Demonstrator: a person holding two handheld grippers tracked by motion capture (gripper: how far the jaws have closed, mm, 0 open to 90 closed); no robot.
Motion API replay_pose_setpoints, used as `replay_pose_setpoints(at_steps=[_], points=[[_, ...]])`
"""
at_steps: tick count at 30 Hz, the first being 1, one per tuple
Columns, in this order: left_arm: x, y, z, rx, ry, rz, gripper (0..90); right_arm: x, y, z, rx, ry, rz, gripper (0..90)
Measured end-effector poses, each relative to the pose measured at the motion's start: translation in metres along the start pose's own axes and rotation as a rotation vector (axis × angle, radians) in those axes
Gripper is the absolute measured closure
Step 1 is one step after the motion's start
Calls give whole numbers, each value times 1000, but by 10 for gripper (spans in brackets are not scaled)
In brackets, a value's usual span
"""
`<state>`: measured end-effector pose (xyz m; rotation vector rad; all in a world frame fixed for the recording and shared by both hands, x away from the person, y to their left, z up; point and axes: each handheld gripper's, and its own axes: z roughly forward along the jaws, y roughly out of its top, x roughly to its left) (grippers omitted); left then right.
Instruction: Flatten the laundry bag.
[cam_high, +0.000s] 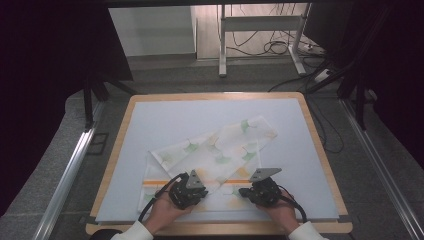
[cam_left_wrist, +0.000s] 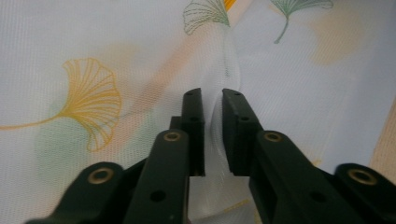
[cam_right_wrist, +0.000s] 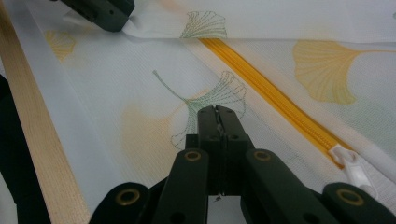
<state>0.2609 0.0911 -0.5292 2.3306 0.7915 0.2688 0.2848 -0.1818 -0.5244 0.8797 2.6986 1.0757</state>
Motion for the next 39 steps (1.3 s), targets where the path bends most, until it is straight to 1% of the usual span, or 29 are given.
replay_pose_setpoints(at_steps=[1,2,3,8,11,13,14,16,17,19,21,22,23,26,27,31,34,35,39], points=[[0,0,0,1,0,0,868,0,0,0,1,2,3,893],[1,0,0,3,-1,1,868,0,0,0,1,2,3,893],[1,0,0,4,-1,1,887,0,0,0,1,2,3,893],[-1,0,-1,-2,8,10,900,-1,0,0,-1,4,3,893],[0,0,-2,-11,2,6,900,-1,0,0,-1,4,3,893],[1,1,-8,-41,-2,5,900,-1,0,0,-2,5,3,892],[1,1,-8,-41,-2,5,900,-1,0,0,-2,5,3,892],[3,2,-16,-82,-11,3,900,-1,0,0,-1,6,3,893],[3,2,-16,-82,-11,3,900,-1,0,0,-1,6,3,893],[4,3,-19,-98,-9,-2,900,-1,0,0,-1,6,4,893],[7,2,-21,-115,-6,-8,900,-1,0,0,-1,7,5,893],[8,3,-24,-134,0,-11,900,-1,0,0,-1,8,4,893],[8,3,-24,-134,0,-11,900,-1,0,0,-1,8,4,893],[14,4,-30,-166,10,-21,900,-2,0,0,-2,10,4,893],[14,4,-30,-166,10,-21,900,-2,0,0,-2,10,4,893],[26,8,-35,-189,25,-39,900,-2,0,0,-2,14,11,893],[32,11,-39,-208,34,-48,900,-3,0,0,-2,16,11,893],[35,11,-40,-215,35,-57,900,-3,0,0,-2,18,12,893],[43,13,-43,-227,48,-71,900,-3,-1,0,-2,19,15,893]])
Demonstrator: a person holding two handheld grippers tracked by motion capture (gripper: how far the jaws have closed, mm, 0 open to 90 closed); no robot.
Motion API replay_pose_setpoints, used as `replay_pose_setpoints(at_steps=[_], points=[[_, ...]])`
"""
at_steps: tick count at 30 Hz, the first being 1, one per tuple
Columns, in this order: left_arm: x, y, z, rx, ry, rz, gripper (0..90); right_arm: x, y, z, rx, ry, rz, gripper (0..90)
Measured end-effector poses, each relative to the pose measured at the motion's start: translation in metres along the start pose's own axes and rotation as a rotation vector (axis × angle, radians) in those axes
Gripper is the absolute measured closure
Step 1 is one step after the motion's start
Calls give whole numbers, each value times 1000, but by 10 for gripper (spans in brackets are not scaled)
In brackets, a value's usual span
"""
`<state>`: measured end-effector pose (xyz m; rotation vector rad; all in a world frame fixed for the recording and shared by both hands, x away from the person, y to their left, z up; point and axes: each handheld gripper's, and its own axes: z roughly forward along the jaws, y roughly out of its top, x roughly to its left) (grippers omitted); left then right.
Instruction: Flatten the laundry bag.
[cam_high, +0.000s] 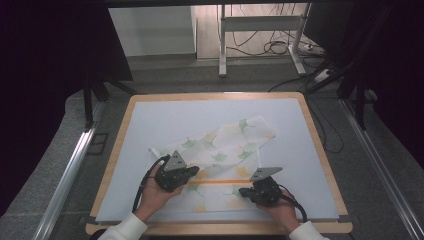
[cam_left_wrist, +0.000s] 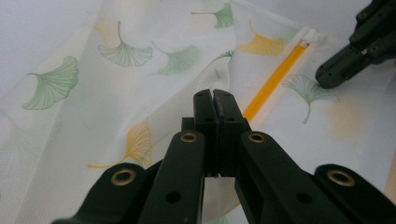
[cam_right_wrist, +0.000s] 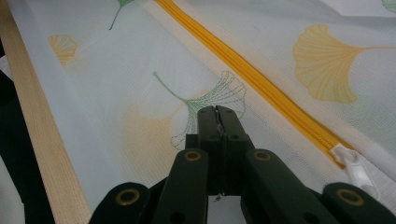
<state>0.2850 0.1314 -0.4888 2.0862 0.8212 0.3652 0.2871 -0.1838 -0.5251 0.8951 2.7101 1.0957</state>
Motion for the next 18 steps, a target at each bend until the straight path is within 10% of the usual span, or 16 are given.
replay_pose_setpoints(at_steps=[18], points=[[28,15,3,-38,53,-8,900,0,0,0,-3,-2,-5,893]])
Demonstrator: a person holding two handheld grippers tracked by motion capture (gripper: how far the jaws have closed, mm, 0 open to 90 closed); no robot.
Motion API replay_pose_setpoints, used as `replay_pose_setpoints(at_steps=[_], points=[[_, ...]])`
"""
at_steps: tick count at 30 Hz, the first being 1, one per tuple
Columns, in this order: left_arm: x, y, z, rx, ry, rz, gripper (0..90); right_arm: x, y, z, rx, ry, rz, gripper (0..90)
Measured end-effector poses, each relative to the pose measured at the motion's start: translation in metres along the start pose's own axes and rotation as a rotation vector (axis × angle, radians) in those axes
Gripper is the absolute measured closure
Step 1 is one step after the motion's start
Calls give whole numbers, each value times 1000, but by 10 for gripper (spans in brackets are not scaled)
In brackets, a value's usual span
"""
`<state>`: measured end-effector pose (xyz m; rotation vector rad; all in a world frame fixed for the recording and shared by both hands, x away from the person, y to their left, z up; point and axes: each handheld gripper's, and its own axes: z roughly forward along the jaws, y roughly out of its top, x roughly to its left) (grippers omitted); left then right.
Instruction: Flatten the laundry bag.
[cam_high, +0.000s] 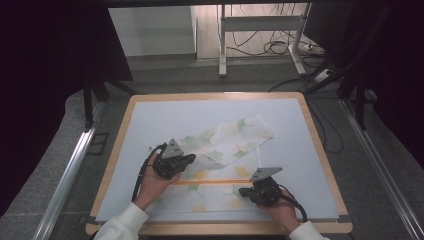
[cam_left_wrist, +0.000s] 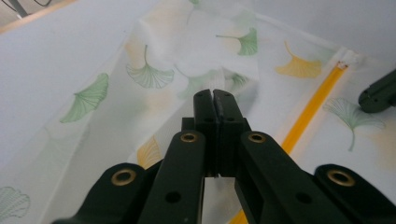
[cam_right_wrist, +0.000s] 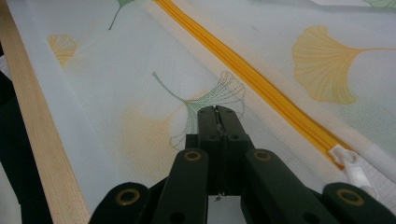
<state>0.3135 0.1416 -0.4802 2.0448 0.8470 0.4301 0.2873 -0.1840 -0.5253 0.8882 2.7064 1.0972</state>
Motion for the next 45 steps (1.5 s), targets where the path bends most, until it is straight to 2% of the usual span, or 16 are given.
replay_pose_setpoints(at_steps=[7,10,12,19,23,24,28,29,37,41,45], points=[[21,0,-3,-16,44,-41,900,0,0,0,-2,-4,-1,893],[27,-1,-1,-17,51,-48,900,0,0,0,-2,-3,0,892],[32,1,4,-12,74,-32,900,0,0,0,-4,-4,-3,893],[48,9,12,-7,86,-31,900,0,0,0,-5,-6,-1,893],[59,9,12,-15,88,-57,900,0,0,0,-6,-6,-2,892],[65,8,12,-17,86,-75,900,-1,0,0,-6,-3,-1,892],[72,8,13,-12,86,-85,900,-1,0,0,-7,-4,-1,892],[76,8,15,-13,81,-98,900,-1,0,0,-7,-4,2,893],[86,11,34,25,84,-81,900,-2,0,0,-9,2,5,893],[92,17,38,19,91,-86,900,-2,0,0,-9,2,4,893],[103,19,35,8,90,-117,900,-2,0,0,-10,4,5,893]])
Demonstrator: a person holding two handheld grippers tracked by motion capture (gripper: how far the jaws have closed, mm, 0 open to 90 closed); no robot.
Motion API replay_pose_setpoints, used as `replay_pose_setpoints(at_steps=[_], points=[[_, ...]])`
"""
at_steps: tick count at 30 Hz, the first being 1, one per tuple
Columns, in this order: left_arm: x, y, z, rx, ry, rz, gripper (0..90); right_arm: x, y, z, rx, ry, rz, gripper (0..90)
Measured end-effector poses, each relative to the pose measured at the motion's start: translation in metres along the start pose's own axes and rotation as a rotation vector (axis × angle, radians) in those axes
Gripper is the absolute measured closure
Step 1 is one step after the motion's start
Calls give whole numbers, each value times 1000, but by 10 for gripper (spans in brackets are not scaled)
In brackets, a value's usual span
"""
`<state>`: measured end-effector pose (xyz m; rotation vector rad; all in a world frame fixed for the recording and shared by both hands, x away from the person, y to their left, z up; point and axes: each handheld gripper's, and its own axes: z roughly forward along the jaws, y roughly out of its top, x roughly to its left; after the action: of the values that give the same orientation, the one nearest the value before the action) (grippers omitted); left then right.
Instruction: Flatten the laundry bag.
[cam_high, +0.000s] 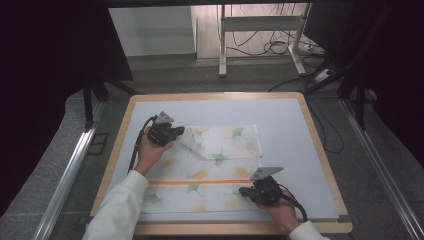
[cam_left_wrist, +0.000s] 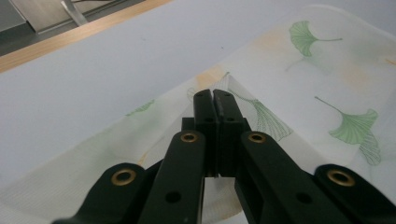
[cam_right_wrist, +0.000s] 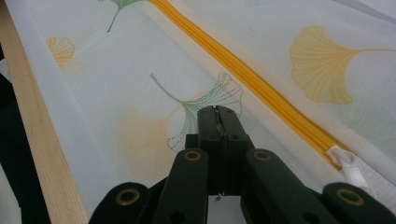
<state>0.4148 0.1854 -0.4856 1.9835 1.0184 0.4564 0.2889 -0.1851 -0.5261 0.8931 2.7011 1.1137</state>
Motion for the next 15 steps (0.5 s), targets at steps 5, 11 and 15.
replay_pose_setpoints(at_steps=[5,11,15], points=[[13,-3,1,16,7,-41,900,0,0,0,-1,2,2,893],[28,-8,5,28,30,-81,900,0,0,0,0,3,4,893],[40,-13,8,28,47,-122,900,-1,0,0,-1,6,10,893]])
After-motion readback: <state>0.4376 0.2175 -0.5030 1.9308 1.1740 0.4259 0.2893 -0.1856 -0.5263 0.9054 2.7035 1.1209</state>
